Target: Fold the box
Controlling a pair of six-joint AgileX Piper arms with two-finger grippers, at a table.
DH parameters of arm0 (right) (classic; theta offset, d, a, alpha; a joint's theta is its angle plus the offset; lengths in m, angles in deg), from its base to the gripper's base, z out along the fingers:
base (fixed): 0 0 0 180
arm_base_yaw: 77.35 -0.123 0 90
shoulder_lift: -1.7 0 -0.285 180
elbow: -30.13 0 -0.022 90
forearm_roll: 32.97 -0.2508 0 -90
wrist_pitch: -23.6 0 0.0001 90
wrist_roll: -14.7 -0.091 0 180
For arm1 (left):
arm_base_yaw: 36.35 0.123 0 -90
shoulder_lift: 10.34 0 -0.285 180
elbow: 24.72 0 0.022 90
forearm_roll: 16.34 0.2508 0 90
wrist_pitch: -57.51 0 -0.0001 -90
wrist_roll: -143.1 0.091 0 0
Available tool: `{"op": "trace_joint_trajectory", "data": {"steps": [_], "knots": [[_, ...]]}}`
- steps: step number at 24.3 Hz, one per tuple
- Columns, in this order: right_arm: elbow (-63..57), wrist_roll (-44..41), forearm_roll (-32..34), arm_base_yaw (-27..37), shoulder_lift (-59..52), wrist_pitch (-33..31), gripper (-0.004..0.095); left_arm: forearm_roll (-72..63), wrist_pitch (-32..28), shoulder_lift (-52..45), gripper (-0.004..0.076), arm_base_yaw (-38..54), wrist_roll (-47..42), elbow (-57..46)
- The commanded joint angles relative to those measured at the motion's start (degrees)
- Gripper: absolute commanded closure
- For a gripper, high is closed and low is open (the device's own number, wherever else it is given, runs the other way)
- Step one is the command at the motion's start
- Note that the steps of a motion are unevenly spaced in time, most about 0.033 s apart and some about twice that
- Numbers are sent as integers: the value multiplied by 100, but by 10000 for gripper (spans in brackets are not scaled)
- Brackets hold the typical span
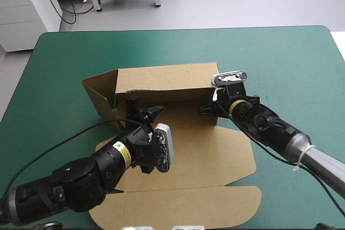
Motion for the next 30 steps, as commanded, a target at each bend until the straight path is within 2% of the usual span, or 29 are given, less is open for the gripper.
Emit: {"op": "trace_joint_trajectory", "data": {"steps": [1, 3, 5, 9, 13, 15, 17, 20, 23, 27, 30], "knots": [[148, 7, 121, 46, -184, 289, 924, 51, 651, -184, 330, -637, -22, 163], [161, 7, 111, 46, -184, 146, 924, 51, 971, -195, 330, -904, -22, 177], [291, 7, 42, 46, -184, -262, 924, 150, 1274, -195, 336, -1099, -22, 269], [879, 675, -359, 46, -184, -1386, 924, 668, 1319, -176, 337, -921, -34, 688], [1511, 1393, -783, 46, -184, -2302, 924, 633, 1132, -151, 337, -262, -34, 1270], [1752, 1548, -783, 46, -184, -2619, 924, 353, 1016, -151, 337, 262, -34, 1599], [2045, 1762, -857, 152, -91, -3054, 924, -290, 992, -102, 337, 1162, -34, 2046], [2590, 2778, -1824, 709, 341, -3800, 930, -1790, 1109, -52, 337, 2927, 408, 2386], [3005, 3376, -2468, 1284, 960, -3965, 930, -3707, 1234, -89, 337, 4476, 927, 2329], [3264, 3497, -2475, 1480, 1445, -3965, 930, -5022, 1135, -388, 337, 5387, 1396, 1855], [3464, 3659, -2502, 1519, 1809, -3965, 930, -5463, 758, -920, 337, 5684, 1506, 1225]]}}
